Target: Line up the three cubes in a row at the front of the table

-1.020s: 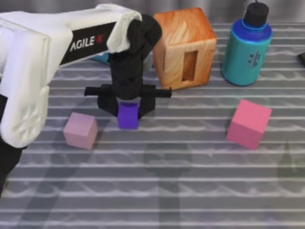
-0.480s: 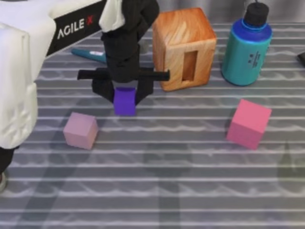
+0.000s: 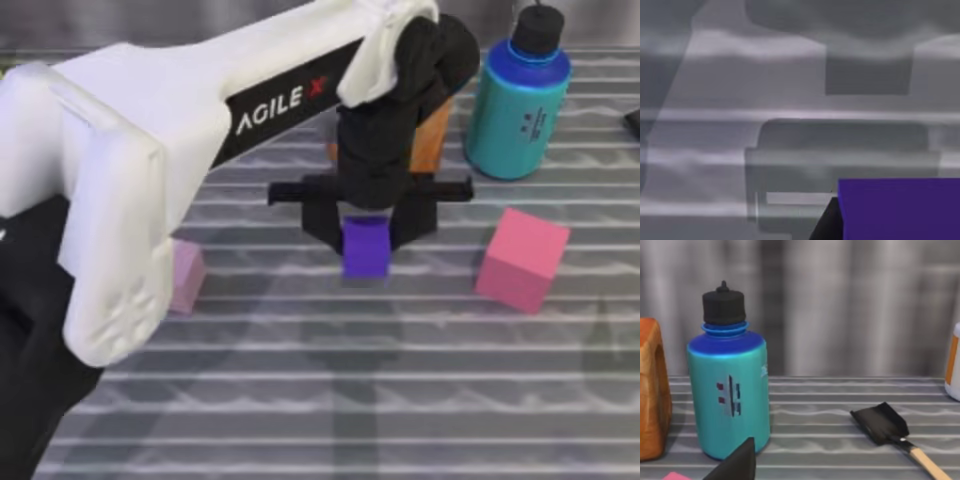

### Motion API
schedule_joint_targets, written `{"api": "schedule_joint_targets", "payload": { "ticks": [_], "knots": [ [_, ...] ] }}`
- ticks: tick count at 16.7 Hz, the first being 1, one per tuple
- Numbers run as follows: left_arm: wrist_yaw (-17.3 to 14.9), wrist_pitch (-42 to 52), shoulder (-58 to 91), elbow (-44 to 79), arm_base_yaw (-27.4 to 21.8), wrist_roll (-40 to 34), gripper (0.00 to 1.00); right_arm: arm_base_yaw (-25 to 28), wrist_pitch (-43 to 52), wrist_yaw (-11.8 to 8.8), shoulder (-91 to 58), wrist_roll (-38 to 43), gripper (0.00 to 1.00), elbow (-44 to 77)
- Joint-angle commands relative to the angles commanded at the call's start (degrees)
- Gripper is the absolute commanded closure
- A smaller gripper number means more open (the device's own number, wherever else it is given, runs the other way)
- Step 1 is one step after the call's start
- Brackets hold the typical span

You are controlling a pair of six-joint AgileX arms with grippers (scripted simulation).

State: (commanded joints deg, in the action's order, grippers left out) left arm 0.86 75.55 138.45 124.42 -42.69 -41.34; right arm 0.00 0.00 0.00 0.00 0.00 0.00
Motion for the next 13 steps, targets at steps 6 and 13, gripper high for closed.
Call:
{"api": "schedule_joint_targets", "payload": {
  "ticks": [6, 13],
  "knots": [
    [0.4, 4.2, 2.1, 6.6, -10.4, -11.3, 1.0, 0.0, 0.0, 0.0, 0.0, 0.0, 0.0, 0.0],
    [0.3, -0.2, 2.0, 2.2, -10.1, -11.2, 1.0, 0.0, 0.0, 0.0, 0.0, 0.0, 0.0, 0.0]
  ]
}}
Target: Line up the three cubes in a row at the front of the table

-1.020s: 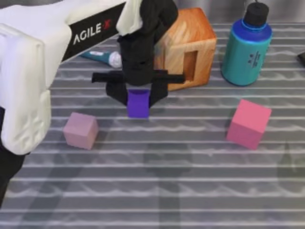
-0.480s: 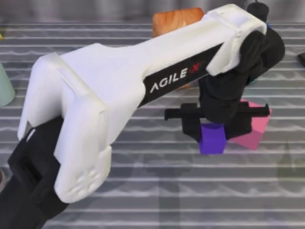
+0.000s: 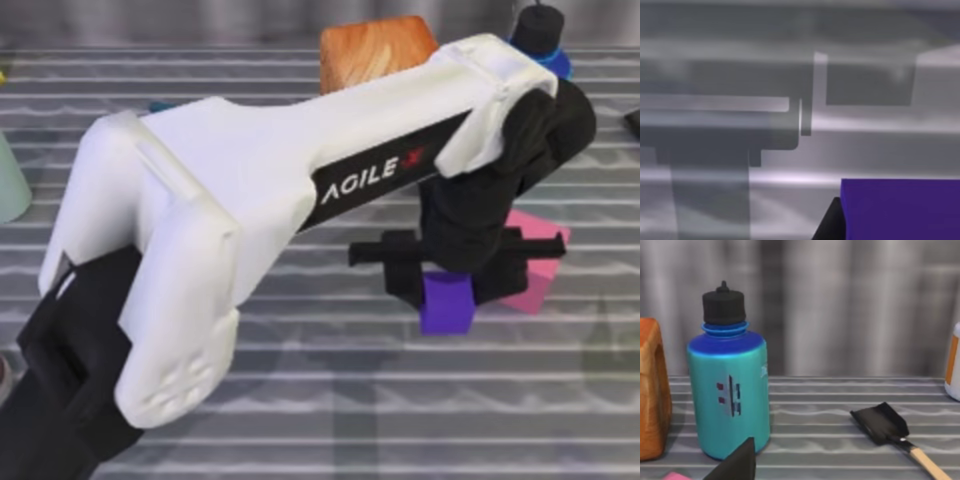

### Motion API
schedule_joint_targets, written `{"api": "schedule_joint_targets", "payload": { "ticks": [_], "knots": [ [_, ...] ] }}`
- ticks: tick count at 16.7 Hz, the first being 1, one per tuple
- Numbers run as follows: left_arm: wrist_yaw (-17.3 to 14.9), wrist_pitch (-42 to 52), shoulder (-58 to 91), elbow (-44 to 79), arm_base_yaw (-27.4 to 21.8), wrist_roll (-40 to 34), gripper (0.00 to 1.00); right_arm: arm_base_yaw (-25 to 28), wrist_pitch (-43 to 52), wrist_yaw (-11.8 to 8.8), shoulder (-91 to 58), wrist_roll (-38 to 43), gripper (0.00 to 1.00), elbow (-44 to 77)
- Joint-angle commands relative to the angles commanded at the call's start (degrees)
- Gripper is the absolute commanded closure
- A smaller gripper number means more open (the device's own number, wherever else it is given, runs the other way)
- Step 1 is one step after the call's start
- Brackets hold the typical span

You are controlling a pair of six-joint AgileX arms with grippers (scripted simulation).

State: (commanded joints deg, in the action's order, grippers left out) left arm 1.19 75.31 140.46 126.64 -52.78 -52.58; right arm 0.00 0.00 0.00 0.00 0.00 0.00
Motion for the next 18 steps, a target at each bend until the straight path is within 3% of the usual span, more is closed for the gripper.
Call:
{"api": "schedule_joint_targets", "payload": {
  "ticks": [4, 9, 18],
  "knots": [
    [0.0, -9.2, 0.6, -8.7, -0.2, -0.1, 1.0, 0.0, 0.0, 0.0, 0.0, 0.0, 0.0, 0.0],
    [0.0, -11.0, 0.8, -10.4, -0.3, -0.1, 1.0, 0.0, 0.0, 0.0, 0.0, 0.0, 0.0, 0.0],
    [0.0, -11.0, 0.8, -10.4, -0.3, -0.1, 0.32, 0.0, 0.0, 0.0, 0.0, 0.0, 0.0, 0.0]
  ]
}}
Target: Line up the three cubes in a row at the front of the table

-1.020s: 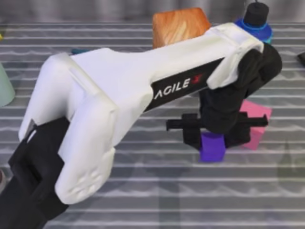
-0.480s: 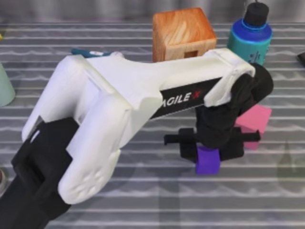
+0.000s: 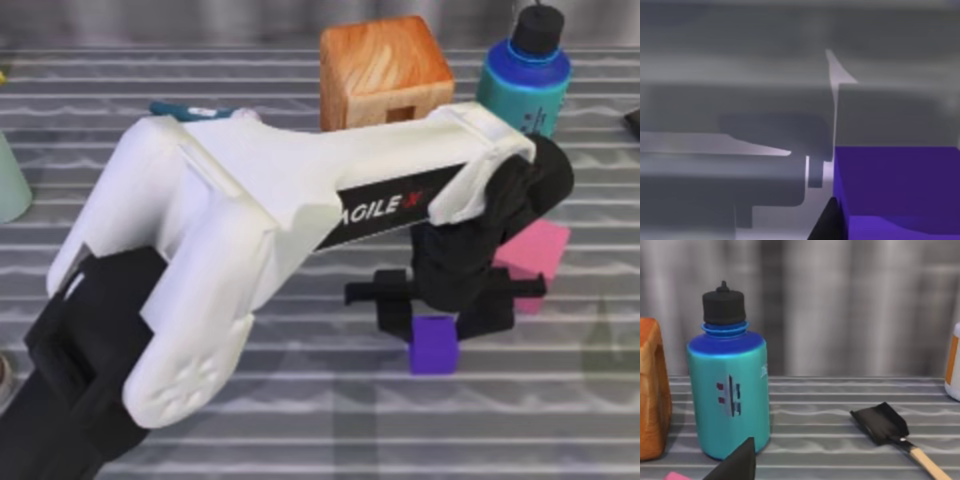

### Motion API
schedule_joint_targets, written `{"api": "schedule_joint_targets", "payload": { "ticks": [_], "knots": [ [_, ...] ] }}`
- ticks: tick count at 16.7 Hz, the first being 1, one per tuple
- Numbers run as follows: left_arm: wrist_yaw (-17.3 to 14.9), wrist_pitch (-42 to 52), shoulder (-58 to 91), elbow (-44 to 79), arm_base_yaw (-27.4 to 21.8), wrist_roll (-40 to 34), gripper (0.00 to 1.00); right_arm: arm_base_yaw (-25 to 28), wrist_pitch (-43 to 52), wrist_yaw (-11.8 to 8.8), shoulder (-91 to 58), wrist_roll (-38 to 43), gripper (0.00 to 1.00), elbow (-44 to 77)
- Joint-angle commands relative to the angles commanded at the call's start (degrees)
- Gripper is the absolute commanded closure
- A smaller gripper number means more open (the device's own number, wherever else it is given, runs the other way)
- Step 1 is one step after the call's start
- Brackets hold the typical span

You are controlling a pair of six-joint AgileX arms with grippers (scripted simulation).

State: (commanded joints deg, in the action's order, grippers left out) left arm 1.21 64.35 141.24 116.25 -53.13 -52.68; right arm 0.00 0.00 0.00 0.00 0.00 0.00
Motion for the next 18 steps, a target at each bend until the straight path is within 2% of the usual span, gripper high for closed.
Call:
{"api": "schedule_joint_targets", "payload": {
  "ticks": [4, 5, 14, 18],
  "knots": [
    [0.0, 0.0, 0.0, 0.0, 0.0, 0.0, 0.02, 0.0, 0.0, 0.0, 0.0, 0.0, 0.0, 0.0],
    [0.0, 0.0, 0.0, 0.0, 0.0, 0.0, 0.0, 0.0, 0.0, 0.0, 0.0, 0.0, 0.0, 0.0],
    [0.0, 0.2, 0.0, 0.2, 0.1, 0.0, 0.0, 0.0, 0.0, 0.0, 0.0, 0.0, 0.0, 0.0],
    [0.0, 6.5, -0.6, 5.8, 0.6, -0.4, 0.0, 0.0, 0.0, 0.0, 0.0, 0.0, 0.0, 0.0]
  ]
}}
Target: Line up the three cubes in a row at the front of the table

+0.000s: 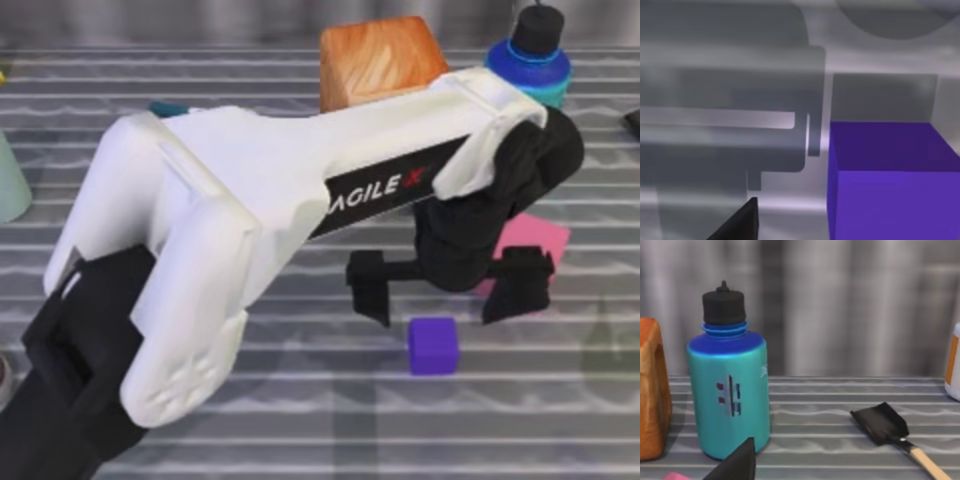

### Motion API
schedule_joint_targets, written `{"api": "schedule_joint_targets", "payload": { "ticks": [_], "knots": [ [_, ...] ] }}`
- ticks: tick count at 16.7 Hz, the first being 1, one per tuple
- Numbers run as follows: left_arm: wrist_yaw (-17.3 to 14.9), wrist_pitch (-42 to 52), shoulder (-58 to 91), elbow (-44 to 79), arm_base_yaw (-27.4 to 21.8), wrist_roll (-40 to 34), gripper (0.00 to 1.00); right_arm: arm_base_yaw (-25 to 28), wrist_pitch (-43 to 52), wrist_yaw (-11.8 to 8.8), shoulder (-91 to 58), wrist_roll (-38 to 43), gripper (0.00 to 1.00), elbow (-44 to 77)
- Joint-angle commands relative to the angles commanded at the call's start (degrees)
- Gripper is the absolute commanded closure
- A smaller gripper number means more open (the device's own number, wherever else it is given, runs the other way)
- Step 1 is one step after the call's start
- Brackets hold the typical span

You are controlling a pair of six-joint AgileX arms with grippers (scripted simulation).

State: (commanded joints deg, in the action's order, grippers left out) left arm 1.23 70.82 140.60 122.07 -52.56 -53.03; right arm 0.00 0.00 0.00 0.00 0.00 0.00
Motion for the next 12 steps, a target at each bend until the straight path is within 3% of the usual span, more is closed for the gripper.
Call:
{"api": "schedule_joint_targets", "payload": {
  "ticks": [4, 9, 12],
  "knots": [
    [0.0, 7.5, -1.0, 6.3, 0.4, 0.0, 0.0, 0.0, 0.0, 0.0, 0.0, 0.0, 0.0, 0.0],
    [0.0, 7.8, -1.1, 6.6, 0.2, 0.2, 0.0, 0.0, 0.0, 0.0, 0.0, 0.0, 0.0, 0.0],
    [-0.1, 6.4, -3.0, 3.5, 3.1, 4.0, 0.0, 0.0, 0.0, 0.0, 0.0, 0.0, 0.0, 0.0]
  ]
}}
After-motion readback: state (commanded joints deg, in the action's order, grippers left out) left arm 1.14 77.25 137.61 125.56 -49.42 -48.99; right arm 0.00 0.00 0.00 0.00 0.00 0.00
